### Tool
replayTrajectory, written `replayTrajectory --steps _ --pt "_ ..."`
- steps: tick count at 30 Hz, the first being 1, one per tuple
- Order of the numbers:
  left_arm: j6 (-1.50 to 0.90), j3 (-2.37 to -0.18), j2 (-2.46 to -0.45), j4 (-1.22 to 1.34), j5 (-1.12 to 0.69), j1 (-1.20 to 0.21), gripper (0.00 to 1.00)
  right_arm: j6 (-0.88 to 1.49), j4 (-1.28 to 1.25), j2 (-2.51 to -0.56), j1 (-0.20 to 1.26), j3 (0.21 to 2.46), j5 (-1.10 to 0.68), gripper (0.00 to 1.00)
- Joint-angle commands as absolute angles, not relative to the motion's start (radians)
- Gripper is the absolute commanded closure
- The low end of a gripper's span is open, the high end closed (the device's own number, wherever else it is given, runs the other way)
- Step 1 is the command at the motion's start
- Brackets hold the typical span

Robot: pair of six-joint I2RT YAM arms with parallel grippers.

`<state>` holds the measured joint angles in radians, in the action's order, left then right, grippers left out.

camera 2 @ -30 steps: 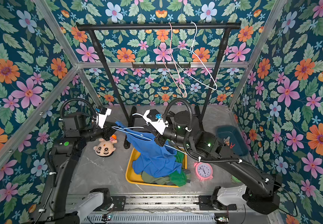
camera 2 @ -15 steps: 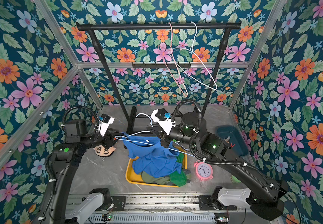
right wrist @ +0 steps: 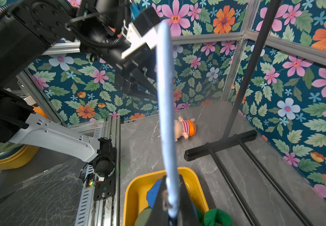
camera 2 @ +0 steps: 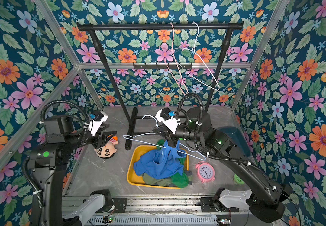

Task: Remove the clothespins securing tank tops to the hanger
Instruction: Remove the tank top from the hanger.

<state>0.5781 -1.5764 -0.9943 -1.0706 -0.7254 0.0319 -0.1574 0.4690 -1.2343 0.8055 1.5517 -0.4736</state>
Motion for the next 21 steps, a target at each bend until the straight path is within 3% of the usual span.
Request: replayTrajectory --steps 1,11,21 --pt "0.647 -1.669 -1.015 -1.195 -0.822 0.041 0.43 -0.173 0.462 -1.256 0.798 1.571 -0.543 1.0" --pt "0.697 -1.706 -1.091 -1.28 -1.158 0.047 0.32 -0.162 0.476 -1.415 0.796 1.739 -0.691 1.0" --pt "0.723 -1.676 -1.104 -1.302 -1.236 0.015 0.31 -0.096 0.456 -1.55 0.796 1.884 -0.854 1.0"
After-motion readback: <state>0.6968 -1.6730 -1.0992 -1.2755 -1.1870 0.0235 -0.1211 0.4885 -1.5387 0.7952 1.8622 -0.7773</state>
